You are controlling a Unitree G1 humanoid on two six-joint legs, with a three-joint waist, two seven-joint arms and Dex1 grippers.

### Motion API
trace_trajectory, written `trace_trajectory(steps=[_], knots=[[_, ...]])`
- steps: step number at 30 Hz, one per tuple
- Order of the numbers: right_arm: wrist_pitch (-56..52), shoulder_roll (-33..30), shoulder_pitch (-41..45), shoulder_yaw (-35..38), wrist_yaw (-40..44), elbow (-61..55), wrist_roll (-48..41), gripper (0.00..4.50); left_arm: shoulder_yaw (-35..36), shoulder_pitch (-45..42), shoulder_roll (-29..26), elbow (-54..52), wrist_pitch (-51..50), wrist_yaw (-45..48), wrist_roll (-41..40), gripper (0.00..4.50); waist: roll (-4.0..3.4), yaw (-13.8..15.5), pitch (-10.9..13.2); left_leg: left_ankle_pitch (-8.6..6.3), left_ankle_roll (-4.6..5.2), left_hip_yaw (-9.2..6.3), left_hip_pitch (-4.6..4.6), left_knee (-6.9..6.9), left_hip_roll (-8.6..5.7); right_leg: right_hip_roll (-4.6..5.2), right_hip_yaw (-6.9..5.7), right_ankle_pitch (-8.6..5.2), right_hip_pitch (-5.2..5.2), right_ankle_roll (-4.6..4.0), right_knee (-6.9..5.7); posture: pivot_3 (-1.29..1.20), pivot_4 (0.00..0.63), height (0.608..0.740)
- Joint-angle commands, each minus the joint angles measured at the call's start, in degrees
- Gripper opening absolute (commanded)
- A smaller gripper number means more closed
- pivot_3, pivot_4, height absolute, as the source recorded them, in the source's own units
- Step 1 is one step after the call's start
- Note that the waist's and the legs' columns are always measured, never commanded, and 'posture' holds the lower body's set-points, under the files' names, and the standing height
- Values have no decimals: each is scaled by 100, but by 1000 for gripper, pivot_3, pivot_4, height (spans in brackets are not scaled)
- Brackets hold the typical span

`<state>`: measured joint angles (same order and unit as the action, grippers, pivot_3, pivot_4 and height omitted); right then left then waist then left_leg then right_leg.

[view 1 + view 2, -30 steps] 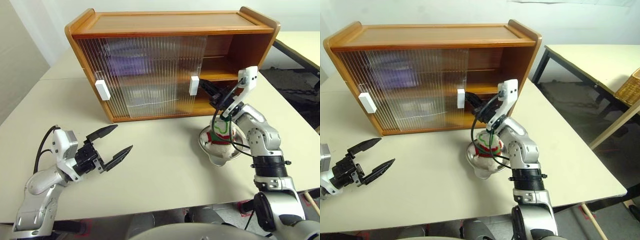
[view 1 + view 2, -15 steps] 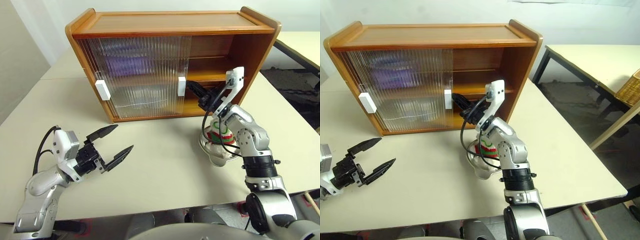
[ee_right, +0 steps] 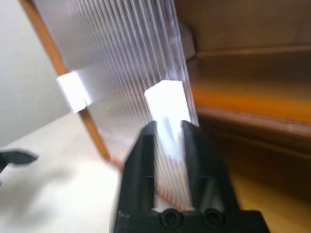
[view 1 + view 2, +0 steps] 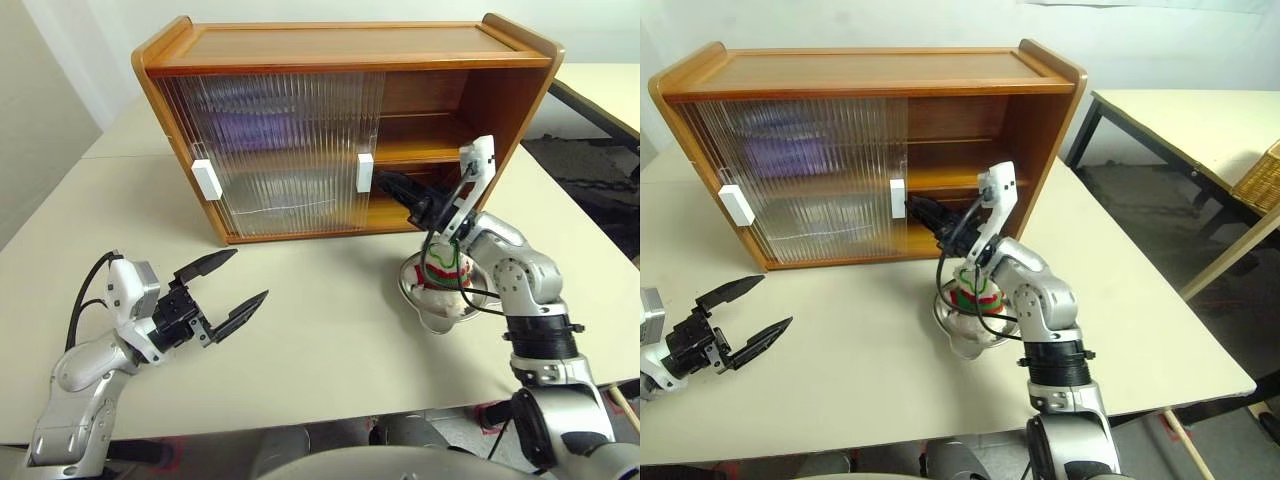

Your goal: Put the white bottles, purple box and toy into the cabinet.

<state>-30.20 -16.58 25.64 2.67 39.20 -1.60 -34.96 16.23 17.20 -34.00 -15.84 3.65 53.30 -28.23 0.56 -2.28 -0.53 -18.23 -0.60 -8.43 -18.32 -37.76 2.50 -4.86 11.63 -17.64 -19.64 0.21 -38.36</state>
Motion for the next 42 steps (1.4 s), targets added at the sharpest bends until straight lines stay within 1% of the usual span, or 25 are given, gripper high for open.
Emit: trace_trajectory(steps=[1, 3, 5, 6, 7, 10, 11, 15, 18, 20, 24, 28, 35, 39, 42], knots=[[-500, -710, -159, 395, 572, -115, -400, 2418, -115, -31, -39, -33, -52, 54, 27, 4500, 2, 38, -1, 1, -1, 1, 0, -2, -1, 1, 2, 0, 2, 1, 0, -3, 0, 740], [-775, -1141, -283, 545, 1052, -153, -726, 3163, -142, -48, -32, -35, -62, 45, 30, 4500, 5, 85, -3, 4, -7, 3, -1, -5, -5, 2, 5, -6, 9, 9, 1, -8, 0, 740], [-1165, -1761, -396, 731, 1509, -146, -975, 3841, -183, -62, -12, -25, -56, 37, 51, 4500, 4, 102, -2, 6, -10, 4, -2, -5, -7, 1, 8, -11, 12, 10, 1, -9, 0, 740], [-1402, -2088, -388, 846, 1621, -122, -1073, 4296, -195, -69, -5, -12, -48, 35, 60, 4500, 4, 113, -2, 8, -13, 5, -4, -5, -9, 1, 9, -13, 15, 11, 0, -11, 0, 740], [-1616, -2375, -354, 921, 1697, -111, -1148, 4486, -201, -78, -4, 1, -42, 35, 62, 4500, 3, 118, -2, 11, -19, 9, -10, -6, -10, 1, 10, -14, 28, 12, -1, -12, 0, 740], [-2123, -2992, -328, 917, 1904, -239, -1303, 4486, -206, -100, -8, 30, -35, 43, 51, 4500, 4, 127, -2, 23, -40, 13, -17, -6, -10, 0, 11, -15, 33, 13, -1, -15, 0, 740], [-2235, -3107, -343, 891, 1957, -287, -1335, 4486, -206, -103, -9, 35, -32, 46, 52, 4500, 5, 112, -2, 22, -38, 13, -17, -5, -10, -3, 11, -15, 33, 12, -1, -15, 0, 740], [-3272, -4060, -723, 573, 2219, -1020, -1528, 4486, -185, -106, -11, 132, 40, 103, 64, 4500, 4, 108, -2, 19, -33, 19, -20, -5, -11, -8, 15, -21, 33, 18, -2, -14, 0, 740], [-3411, -4473, -1045, 271, 2193, -1307, -1259, 4486, -154, -62, -10, 197, 112, 157, 60, 4500, 11, 112, -5, 19, -32, 19, -33, -5, -12, -9, 15, -29, 27, 20, -2, -14, 0, 740], [-3272, -4566, -1196, 130, 2194, -1335, -1066, 4486, -151, -38, -13, 208, 137, 191, 46, 4500, 14, 111, -7, 15, -26, 19, -40, -7, -11, -8, 16, -31, 21, 21, -2, -14, 0, 740], [-3271, -4444, -1269, -10, 1913, -1198, -800, 4486, -192, 5, -25, 224, 182, 364, -7, 4500, 13, 103, -7, 10, -17, 19, -52, -11, -11, -7, 20, -28, 7, 24, -4, -15, 0, 740], [-3591, -4067, -1061, 48, 1433, -1110, -807, 4486, -245, 2, -58, 211, 267, 648, -56, 4500, 14, 94, -8, 9, -14, 18, -51, -11, -9, -8, 20, -28, 1, 25, -14, -19, 0, 740], [-4072, -3449, -881, 107, 901, -1263, -944, 4486, -189, -63, -24, 198, 198, 658, -137, 4500, 14, 95, -9, 10, -13, 18, -51, -15, -10, -9, 20, -27, -6, 32, -31, -12, 0, 740], [-4166, -3271, -848, 59, 707, -1267, -890, 4486, -46, -159, 118, 65, -49, 521, -605, 4500, 13, 97, -10, 12, -12, 18, -51, -17, -10, -9, 20, -26, -5, 39, -37, -9, 0, 740], [-4172, -3213, -831, 25, 609, -1226, -848, 4486, -23, -205, 148, -22, -159, 465, -764, 4500, 14, 98, -11, 12, -12, 18, -51, -17, -10, -9, 20, -25, -4, 46, -39, -8, 0, 740]])
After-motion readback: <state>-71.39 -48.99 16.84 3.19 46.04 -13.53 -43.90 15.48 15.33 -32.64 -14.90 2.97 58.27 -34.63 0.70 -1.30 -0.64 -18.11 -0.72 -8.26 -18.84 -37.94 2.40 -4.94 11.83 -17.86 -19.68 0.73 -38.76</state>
